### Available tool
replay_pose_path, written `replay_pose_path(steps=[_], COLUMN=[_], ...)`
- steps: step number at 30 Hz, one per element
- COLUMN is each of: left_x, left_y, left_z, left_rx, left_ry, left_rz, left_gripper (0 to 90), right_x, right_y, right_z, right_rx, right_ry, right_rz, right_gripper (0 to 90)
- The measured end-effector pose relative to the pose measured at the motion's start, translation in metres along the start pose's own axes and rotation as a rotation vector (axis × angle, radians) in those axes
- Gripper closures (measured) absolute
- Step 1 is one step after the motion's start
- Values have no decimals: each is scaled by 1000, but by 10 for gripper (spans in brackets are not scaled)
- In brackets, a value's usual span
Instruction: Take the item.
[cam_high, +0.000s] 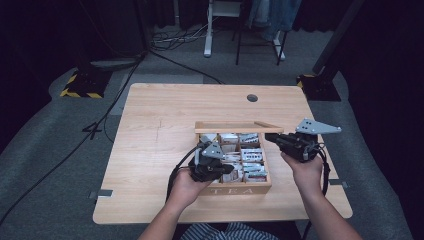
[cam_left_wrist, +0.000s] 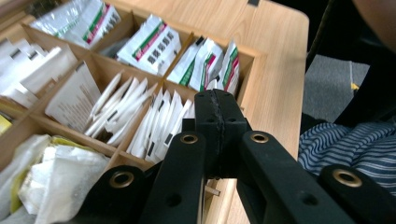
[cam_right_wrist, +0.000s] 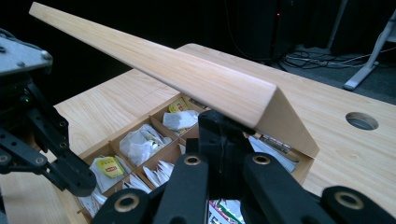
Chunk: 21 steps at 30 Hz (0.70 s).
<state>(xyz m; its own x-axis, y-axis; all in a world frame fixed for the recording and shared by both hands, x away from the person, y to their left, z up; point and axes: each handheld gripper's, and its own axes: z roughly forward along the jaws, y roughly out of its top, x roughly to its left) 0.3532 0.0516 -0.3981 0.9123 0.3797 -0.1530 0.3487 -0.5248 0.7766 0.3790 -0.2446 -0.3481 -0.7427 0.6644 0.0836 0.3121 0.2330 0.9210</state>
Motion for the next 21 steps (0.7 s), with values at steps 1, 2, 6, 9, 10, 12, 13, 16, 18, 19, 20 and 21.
replay_pose_path(steps=[1,2,6,9,10,12,13,16,18,19,20,21], left_x=[-1,-1,-5,-7,-8,-9,-9,-10,-9,-9,-9,-8], left_y=[1,1,3,5,6,7,7,7,7,7,7,6], left_z=[-2,-2,-10,-19,-24,-29,-31,-36,-38,-40,-42,-45], left_rx=[-9,-9,-43,-68,-86,-98,-108,-126,-132,-136,-145,-161], left_ry=[0,0,20,25,24,25,23,10,8,9,8,7], left_rz=[2,2,25,30,31,33,32,31,30,28,24,16], left_gripper=[899,899,899,899,899,899,899,899,899,899,899,899], right_x=[0,0,0,0,0,0,0,0,0,0,0,0], right_y=[0,0,0,0,0,0,0,0,0,0,0,0], right_z=[0,0,0,0,0,0,0,0,0,0,0,0], right_rx=[0,0,0,1,0,0,0,0,1,1,1,1], right_ry=[0,0,-3,-1,-1,-1,-1,-1,-1,-1,-1,-1], right_rz=[0,0,-3,-2,-2,0,0,0,1,1,1,0], right_gripper=[900,900,900,900,900,900,900,900,900,900,900,900])
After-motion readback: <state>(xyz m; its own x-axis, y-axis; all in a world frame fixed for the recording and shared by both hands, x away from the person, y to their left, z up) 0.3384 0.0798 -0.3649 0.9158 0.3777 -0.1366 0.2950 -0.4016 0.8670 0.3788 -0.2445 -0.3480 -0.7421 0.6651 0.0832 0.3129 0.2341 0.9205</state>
